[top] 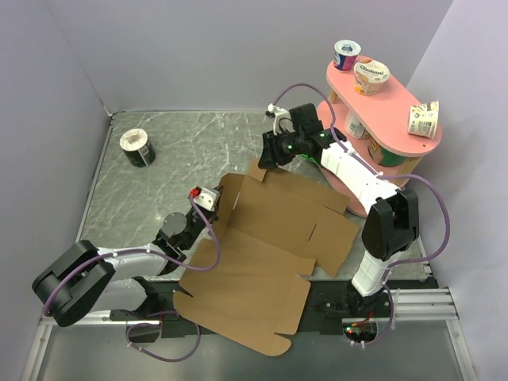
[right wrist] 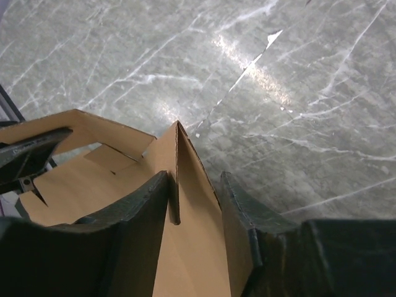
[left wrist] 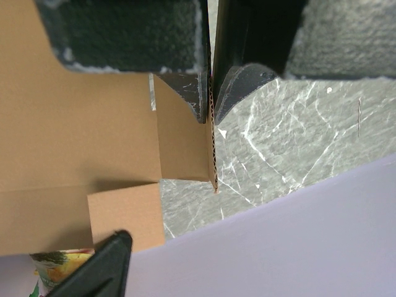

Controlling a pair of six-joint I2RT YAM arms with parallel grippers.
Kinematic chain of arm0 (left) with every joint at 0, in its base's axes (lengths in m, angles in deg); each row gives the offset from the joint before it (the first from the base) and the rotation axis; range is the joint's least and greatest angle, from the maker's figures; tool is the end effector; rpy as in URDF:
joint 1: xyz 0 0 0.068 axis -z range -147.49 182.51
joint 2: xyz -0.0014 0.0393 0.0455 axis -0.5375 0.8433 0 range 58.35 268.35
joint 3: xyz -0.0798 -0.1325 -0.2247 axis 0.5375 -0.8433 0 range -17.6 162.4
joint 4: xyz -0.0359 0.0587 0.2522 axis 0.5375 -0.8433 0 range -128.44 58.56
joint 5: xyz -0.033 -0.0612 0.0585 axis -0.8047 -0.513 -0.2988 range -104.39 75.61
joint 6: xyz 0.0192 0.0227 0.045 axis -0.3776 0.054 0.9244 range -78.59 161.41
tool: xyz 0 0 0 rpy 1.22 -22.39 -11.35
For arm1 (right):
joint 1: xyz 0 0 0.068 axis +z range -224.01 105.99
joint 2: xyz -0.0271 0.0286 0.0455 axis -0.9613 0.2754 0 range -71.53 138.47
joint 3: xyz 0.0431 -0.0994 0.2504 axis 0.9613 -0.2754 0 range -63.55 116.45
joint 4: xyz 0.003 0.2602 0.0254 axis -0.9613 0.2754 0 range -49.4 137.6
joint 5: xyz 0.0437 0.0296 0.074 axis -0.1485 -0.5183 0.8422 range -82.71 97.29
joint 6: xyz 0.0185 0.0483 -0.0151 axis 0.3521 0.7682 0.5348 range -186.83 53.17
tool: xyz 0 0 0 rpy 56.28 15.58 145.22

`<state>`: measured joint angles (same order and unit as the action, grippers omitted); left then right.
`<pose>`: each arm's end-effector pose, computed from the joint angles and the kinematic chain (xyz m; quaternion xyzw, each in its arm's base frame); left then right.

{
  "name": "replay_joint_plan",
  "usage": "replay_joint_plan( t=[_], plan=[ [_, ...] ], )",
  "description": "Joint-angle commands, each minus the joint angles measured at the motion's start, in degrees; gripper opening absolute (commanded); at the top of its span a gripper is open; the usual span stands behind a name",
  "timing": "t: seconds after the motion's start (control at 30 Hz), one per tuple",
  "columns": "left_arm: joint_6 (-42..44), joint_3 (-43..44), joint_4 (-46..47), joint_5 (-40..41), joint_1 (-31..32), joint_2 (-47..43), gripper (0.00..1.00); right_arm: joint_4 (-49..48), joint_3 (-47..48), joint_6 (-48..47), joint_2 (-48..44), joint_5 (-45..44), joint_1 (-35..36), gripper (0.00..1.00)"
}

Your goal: Fold the paper box

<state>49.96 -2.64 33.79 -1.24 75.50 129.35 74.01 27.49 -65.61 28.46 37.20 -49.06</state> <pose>0.1722 -0.1495 0.2107 0.2014 0.6178 -0.1530 0.7445 0.3502 0.1826 0.3241 -0.2838 0.8435 0.3183 0.3266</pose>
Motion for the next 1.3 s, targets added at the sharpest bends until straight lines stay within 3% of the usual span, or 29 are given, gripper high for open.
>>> replay_joint_plan(
  t=[0.0, 0.17, 0.47, 1.0, 1.2, 1.23, 1.27],
  plan=[
    [0.8, 1.4, 4.3, 0.1, 0.0, -0.3, 0.12, 0.0, -1.7, -3.4, -2.9, 2.5, -0.3, 0.43],
    [0.7, 1.0, 4.6, -0.1, 0.0, -0.5, 0.12, 0.3, -3.0, -5.1, -2.4, 4.5, -0.4, 0.34],
    [0.8, 0.1, 5.9, -0.5, 0.0, -1.6, 0.12, 0.8, -3.9, -4.4, -1.5, 5.9, -3.1, 0.43],
    [0.7, 0.1, 6.0, -1.2, 0.0, -1.5, 0.12, 0.5, -2.8, -5.0, 2.8, 15.2, -6.5, 0.47],
    [0.9, 0.1, 5.6, -0.9, 0.0, -1.7, 0.12, 1.2, -3.5, -5.3, 3.6, 17.1, -6.7, 0.36],
    [0.9, 0.1, 5.6, -1.0, 0.0, -1.8, 0.12, 0.8, -3.8, -5.2, 3.4, 17.3, -6.6, 0.33],
    [0.9, 0.1, 5.6, -1.1, 0.0, -1.9, 0.12, 0.3, -4.4, -4.9, 3.2, 17.5, -6.8, 0.23]
  ],
)
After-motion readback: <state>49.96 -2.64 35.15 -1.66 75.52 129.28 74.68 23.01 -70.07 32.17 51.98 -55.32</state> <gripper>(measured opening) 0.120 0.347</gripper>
